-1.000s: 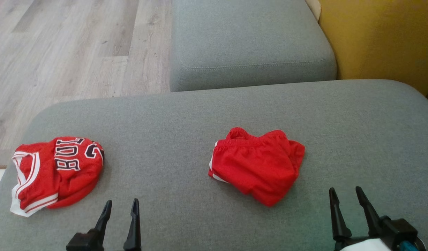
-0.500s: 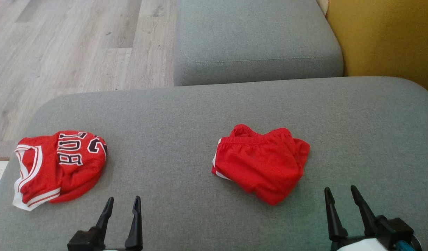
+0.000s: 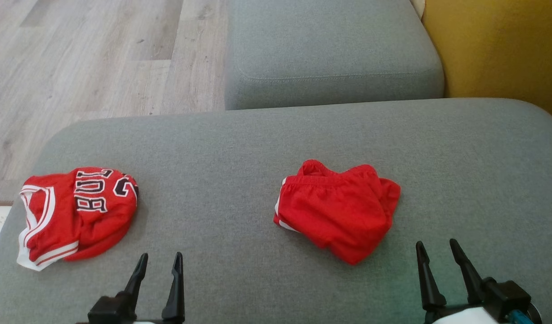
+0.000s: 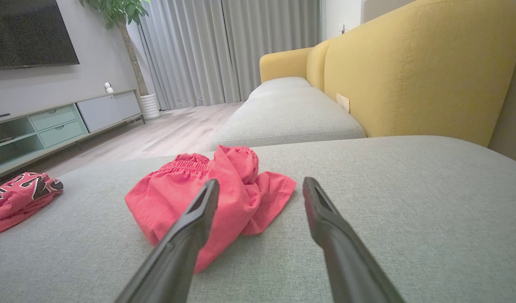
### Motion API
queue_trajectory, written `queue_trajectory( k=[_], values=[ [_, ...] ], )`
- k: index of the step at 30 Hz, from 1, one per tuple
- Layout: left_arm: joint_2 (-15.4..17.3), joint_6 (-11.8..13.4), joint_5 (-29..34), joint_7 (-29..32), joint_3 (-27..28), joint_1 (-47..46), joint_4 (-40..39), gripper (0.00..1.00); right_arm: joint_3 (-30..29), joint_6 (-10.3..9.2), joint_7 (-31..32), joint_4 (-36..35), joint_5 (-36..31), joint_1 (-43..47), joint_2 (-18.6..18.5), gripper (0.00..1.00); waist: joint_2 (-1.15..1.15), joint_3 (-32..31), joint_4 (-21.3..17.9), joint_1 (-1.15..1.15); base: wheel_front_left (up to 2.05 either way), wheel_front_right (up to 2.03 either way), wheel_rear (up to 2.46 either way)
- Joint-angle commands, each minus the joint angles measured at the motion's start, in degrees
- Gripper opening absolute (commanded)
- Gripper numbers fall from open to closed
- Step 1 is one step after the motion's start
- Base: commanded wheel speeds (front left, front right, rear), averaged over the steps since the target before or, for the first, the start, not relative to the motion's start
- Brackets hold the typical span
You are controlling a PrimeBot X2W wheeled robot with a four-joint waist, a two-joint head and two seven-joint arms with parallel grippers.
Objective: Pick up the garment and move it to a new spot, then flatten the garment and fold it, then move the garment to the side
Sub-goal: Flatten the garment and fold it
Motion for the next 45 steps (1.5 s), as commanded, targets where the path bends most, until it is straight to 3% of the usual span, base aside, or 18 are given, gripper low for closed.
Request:
queue_trajectory(
  k=[1,19,25,31,38,45],
  values=[
    [-0.1,-0.2,0.8,-0.5,1.5,-3.7,-1.6,1.0,1.5,-0.05,-0.2,-2.0,0.0,-3.2,-0.5,1.0,0.0,0.0,0.1,0.0,0.0,0.0,0.0],
    [-0.1,-0.4,1.0,-0.5,1.4,-3.9,-1.2,1.0,1.8,-0.05,-0.2,-1.8,0.6,-3.3,-0.5,1.0,0.0,-0.1,0.4,0.0,0.0,0.0,0.0],
    [-0.1,-1.4,0.8,-0.5,-1.0,-5.9,-0.2,1.0,2.0,-0.05,-0.2,-1.8,0.7,-3.6,-0.5,1.0,0.0,0.5,-0.6,0.0,0.0,0.0,0.0],
    [-0.1,-4.2,0.0,-0.5,-8.1,-15.8,4.7,1.0,3.1,-0.05,-0.2,-2.1,-0.3,-4.8,-0.5,1.0,0.0,2.9,-3.8,0.0,0.0,0.0,0.0],
    [-0.1,-6.7,-5.5,0.4,-21.8,-33.3,18.3,1.0,3.9,-0.05,-0.2,-2.1,-1.4,-6.3,-0.5,1.0,0.0,7.2,-9.1,0.0,0.0,0.0,0.0],
    [-0.1,-4.6,-15.2,8.2,-32.6,-52.5,29.1,1.0,5.1,-0.05,-0.2,-1.8,-1.9,-9.4,-0.5,1.0,0.0,12.7,-15.3,0.0,0.0,0.0,0.0]
  ],
)
